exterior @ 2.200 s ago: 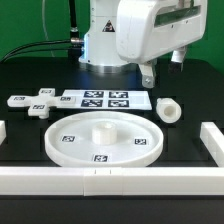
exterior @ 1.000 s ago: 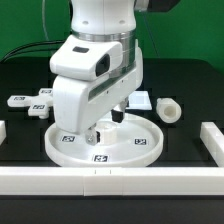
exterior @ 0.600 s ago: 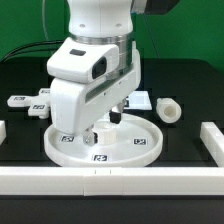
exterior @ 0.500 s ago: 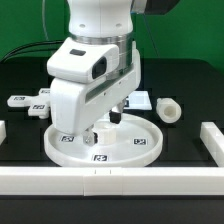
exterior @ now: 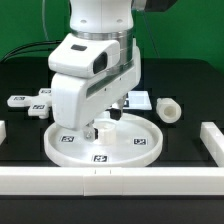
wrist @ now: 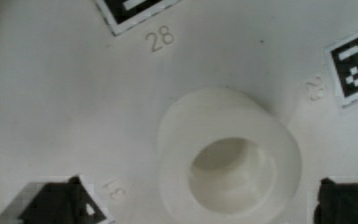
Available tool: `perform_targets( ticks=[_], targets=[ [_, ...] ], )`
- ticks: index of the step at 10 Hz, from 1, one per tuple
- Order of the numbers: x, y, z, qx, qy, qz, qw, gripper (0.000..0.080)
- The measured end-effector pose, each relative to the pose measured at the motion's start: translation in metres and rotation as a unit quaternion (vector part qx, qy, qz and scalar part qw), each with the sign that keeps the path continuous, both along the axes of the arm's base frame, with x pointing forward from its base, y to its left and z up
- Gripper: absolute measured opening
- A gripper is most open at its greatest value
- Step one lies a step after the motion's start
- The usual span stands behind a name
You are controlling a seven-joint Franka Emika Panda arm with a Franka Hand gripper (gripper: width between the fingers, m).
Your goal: Assemble round table
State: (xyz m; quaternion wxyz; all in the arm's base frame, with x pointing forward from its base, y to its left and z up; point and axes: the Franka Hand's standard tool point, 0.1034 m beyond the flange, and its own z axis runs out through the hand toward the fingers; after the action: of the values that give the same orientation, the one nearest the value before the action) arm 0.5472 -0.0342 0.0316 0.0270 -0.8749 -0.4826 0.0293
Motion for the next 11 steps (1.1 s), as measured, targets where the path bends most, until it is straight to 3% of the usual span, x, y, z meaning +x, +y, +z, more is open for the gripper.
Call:
perform_targets(
  ticks=[8, 9, 10, 11],
  targets=[
    [-0.008, 0.000, -0.017, 0.002, 0.013, 0.000, 1.000, 0.0650],
    [-0.008, -0.001, -0.017, 0.002, 0.013, -0.001, 1.000, 0.0520],
    [-0.008, -0.001, -0.017, 0.002, 0.013, 0.000, 1.000, 0.0520],
    [-0.007, -0.001, -0.016, 0.002, 0.013, 0.000, 1.000, 0.0408]
  ],
)
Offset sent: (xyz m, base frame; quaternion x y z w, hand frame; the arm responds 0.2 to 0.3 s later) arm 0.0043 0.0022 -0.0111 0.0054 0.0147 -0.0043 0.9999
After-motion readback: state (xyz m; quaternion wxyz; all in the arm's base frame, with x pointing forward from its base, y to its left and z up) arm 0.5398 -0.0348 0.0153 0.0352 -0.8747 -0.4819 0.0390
